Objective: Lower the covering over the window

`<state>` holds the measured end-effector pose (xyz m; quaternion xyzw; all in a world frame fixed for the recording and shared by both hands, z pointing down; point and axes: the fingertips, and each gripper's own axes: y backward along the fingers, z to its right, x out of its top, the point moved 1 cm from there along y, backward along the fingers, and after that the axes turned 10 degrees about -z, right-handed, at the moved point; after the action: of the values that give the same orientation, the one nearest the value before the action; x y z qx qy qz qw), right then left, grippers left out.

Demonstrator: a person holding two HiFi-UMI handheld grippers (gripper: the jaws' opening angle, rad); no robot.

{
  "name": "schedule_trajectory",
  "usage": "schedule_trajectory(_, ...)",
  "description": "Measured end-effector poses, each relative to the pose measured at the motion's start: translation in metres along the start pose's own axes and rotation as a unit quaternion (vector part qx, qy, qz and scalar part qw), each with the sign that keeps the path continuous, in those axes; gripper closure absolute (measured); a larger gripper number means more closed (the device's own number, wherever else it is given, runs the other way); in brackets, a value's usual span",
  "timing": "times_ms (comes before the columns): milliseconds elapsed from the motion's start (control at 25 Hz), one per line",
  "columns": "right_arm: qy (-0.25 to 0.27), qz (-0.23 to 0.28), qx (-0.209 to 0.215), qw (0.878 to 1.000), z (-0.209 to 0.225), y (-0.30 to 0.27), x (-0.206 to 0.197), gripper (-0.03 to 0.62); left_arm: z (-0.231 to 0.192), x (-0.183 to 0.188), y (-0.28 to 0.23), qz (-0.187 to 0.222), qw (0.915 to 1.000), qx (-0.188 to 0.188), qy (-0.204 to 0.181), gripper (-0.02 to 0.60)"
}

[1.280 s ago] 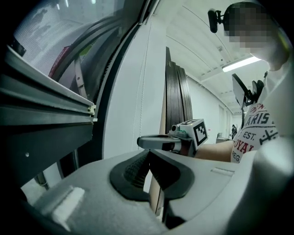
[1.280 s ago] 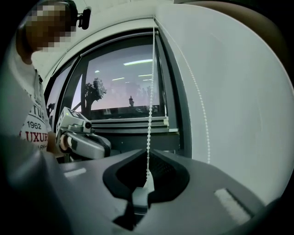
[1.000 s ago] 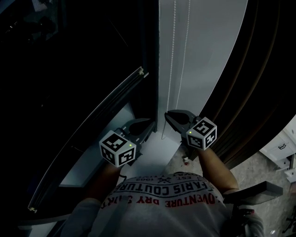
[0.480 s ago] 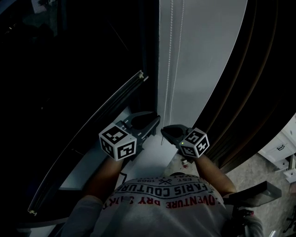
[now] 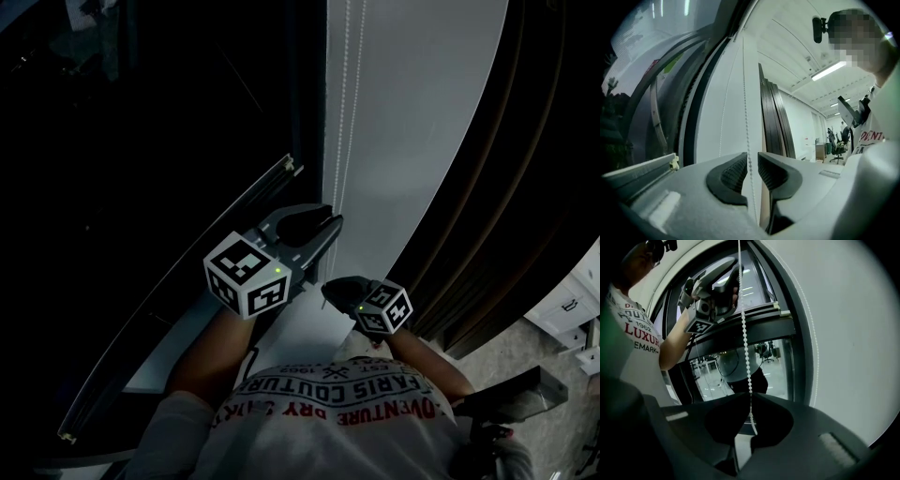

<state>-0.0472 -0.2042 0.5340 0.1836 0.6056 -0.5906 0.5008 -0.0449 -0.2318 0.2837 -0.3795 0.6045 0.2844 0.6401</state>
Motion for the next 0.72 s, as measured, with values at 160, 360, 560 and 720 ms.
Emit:
schedule_trajectory(160, -0.010, 0.005, 0.016, 1.000, -0.001, -0.006, 0.000, 0.582, -0.009, 0.009, -0.008, 0.000, 0.9999, 0.014, -0.004, 0.511)
schedule_trajectory(360, -0.010, 0.000, 0.018, 1.000, -0.002, -0.012, -0.001, 0.582, -0.008, 0.006, -0.009, -0.008, 0.9998, 0.016, -0.001, 0.558)
schedule_trajectory(560, -0.018, 0.001, 0.016, 1.000, -0.001, -0.009, 0.001, 0.580, -0.005, 0.009, 0.001, -0.001, 1.0000, 0.006, -0.004, 0.564)
schedule_trajectory(720, -0.028, -0.004, 0.009, 1.000, -0.002, -0.003, -0.001, 0.579, -0.004, 0.005, 0.009, -0.004, 0.9999, 0.010, -0.010, 0.565)
